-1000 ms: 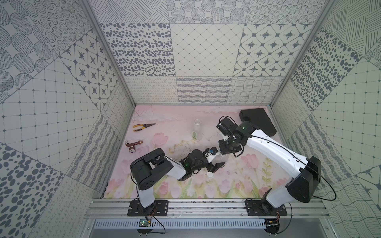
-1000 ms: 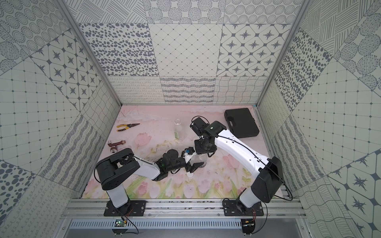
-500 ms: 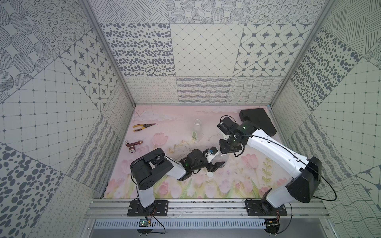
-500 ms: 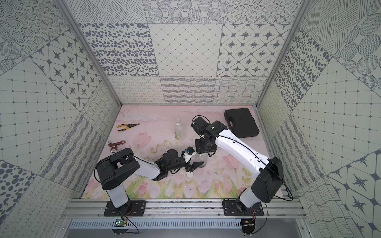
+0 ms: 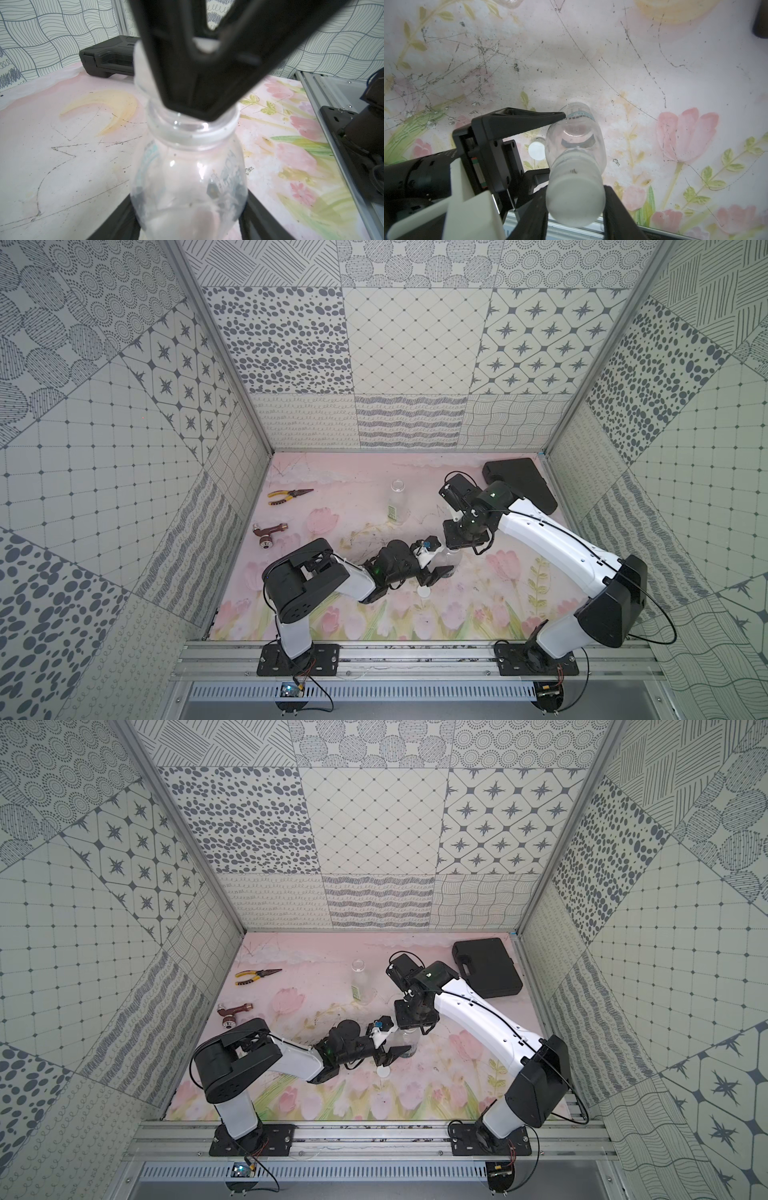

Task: Screw on the bottle caps
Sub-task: Screw the bottle cap onto the plastic bottle.

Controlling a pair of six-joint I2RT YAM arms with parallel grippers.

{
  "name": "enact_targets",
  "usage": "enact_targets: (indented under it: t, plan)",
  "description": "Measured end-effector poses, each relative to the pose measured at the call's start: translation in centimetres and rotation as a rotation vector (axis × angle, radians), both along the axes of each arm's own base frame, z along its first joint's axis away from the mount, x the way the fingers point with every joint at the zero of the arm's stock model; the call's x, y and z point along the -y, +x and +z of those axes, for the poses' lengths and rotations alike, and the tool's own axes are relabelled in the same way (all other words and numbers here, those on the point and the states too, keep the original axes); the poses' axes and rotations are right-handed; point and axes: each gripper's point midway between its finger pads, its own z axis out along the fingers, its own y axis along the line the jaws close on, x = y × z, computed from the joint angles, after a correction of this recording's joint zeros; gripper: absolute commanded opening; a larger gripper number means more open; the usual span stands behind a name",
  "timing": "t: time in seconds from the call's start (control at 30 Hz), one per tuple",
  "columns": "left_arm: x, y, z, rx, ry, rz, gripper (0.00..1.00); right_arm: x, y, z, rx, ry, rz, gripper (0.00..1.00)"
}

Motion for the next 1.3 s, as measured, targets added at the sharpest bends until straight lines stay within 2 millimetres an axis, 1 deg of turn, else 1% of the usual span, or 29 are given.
enact_targets:
  t: [0.57,0.93,1.3]
  plan:
    - [0.19,-0.32,-0.10,0.014,0.023,-0.013,0.52,0.28,-0.50,-0.23,-0.045,-0.015,0.049,0.32]
    - [0.25,-0.49,-0.23,0.011,0.028,-0.017,0.52,0.29,-0.70,-0.36,-0.048,-0.032,0.150,0.32]
    - [0.26,-0.58,-0.23,0.012,0.033,-0.016,0.51,0.18,-0.67,-0.41,-0.065,-0.049,0.175,0.35]
